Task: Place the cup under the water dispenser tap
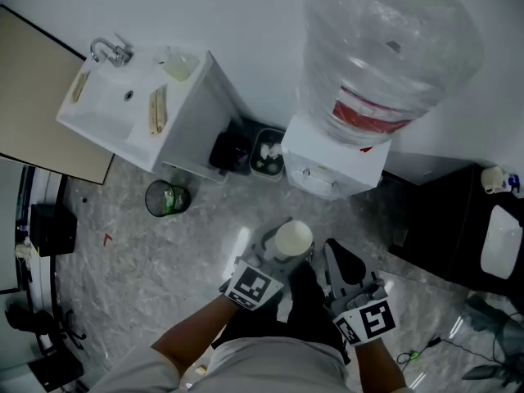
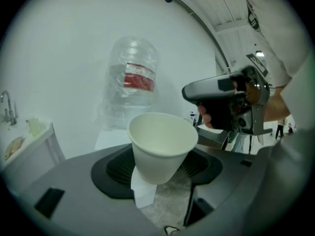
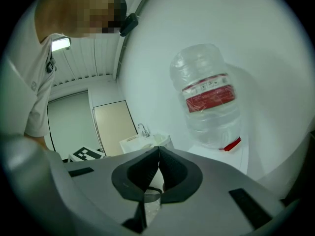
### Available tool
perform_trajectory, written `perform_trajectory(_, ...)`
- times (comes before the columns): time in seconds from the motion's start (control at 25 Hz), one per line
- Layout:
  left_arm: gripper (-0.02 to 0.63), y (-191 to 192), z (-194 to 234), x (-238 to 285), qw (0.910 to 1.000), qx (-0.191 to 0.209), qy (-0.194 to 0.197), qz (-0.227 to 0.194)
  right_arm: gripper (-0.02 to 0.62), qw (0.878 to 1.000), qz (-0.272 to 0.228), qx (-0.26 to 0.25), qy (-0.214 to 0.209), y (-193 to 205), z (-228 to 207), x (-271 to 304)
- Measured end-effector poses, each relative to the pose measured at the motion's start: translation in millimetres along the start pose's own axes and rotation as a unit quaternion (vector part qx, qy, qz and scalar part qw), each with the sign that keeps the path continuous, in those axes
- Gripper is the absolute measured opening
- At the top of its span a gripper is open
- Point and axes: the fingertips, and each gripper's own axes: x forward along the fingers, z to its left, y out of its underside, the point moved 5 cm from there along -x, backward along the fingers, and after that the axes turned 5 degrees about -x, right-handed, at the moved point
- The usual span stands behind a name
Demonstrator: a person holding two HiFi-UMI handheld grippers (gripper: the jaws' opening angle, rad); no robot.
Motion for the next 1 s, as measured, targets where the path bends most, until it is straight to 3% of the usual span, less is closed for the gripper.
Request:
perform_trajectory(0.12,0.290,35,20,27,1.0000,0.001,-0.001,0.009,0.017,1.000,0.008,0.004,-0.002,20,-11,13)
perform_trajectory(0.48,0.290,171,73,108,0.9991,0.009,0.014,0.039,0.017,0.999,0.012,0.014,0.032,138,-48,66)
perform_trajectory(0.68,0.290,250,107,157,0.9984,0.010,0.020,0.052,0.017,0.999,0.017,0.012,0.026,187,-62,93)
perform_trajectory(0.84,0.290,302,131,195,0.9981,0.009,0.013,0.060,0.017,0.999,0.031,0.003,0.013,213,-67,108)
perform_trajectory(1.0,0.290,327,144,223,0.9983,0.006,0.007,0.057,0.017,0.999,0.039,0.002,0.012,227,-76,111)
